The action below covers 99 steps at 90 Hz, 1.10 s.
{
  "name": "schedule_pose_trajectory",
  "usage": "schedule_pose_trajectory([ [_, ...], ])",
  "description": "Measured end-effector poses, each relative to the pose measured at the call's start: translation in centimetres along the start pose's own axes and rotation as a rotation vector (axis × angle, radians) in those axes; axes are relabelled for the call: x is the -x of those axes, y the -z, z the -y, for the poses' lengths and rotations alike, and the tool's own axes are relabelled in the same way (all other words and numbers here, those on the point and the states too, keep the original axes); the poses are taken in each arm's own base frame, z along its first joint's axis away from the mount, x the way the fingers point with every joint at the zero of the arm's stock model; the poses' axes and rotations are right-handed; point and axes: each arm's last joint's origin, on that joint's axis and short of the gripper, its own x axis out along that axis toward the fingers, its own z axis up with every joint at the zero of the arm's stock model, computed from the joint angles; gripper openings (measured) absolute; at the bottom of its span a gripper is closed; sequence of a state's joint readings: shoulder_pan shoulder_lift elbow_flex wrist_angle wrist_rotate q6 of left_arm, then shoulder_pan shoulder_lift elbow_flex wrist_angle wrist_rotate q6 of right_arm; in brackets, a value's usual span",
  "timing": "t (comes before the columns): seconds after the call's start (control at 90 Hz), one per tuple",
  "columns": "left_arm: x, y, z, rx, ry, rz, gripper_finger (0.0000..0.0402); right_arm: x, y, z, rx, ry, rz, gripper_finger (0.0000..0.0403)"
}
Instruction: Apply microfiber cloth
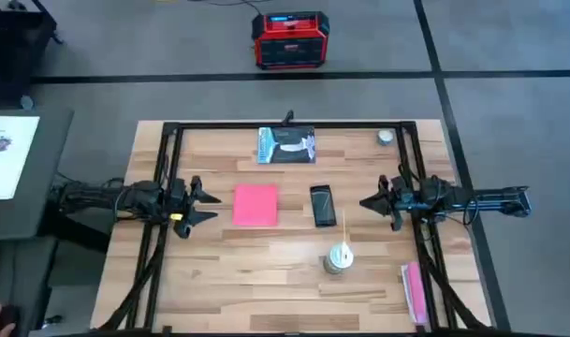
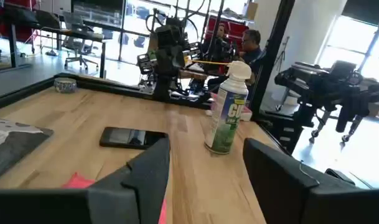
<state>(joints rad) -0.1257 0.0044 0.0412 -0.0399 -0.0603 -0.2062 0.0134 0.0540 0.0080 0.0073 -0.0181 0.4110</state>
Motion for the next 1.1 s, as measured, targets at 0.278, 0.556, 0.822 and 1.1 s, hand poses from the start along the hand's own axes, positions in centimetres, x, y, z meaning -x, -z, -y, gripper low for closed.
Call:
schedule_pose_trajectory([
  [0.278,0.0,-0.01,0.0,0.0,0.0,0.0,0.0187,0.0,0.01,0.0,0.0,0.0,0.0,0.0],
  [0.556,0.0,0.0,0.0,0.0,0.0,0.0,0.0187,0.0,0.0,0.0,0.0,0.0,0.0,0.0],
  [0.822,0.0,0.0,0.0,0.0,0.0,0.0,0.0187,0.0,0.0,0.0,0.0,0.0,0.0,0.0],
  [1.1,0.0,0.0,0.0,-0.037,0.0,0.0,0.0187,0.0,-0.01,0.0,0.0,0.0,0.0,0.0],
])
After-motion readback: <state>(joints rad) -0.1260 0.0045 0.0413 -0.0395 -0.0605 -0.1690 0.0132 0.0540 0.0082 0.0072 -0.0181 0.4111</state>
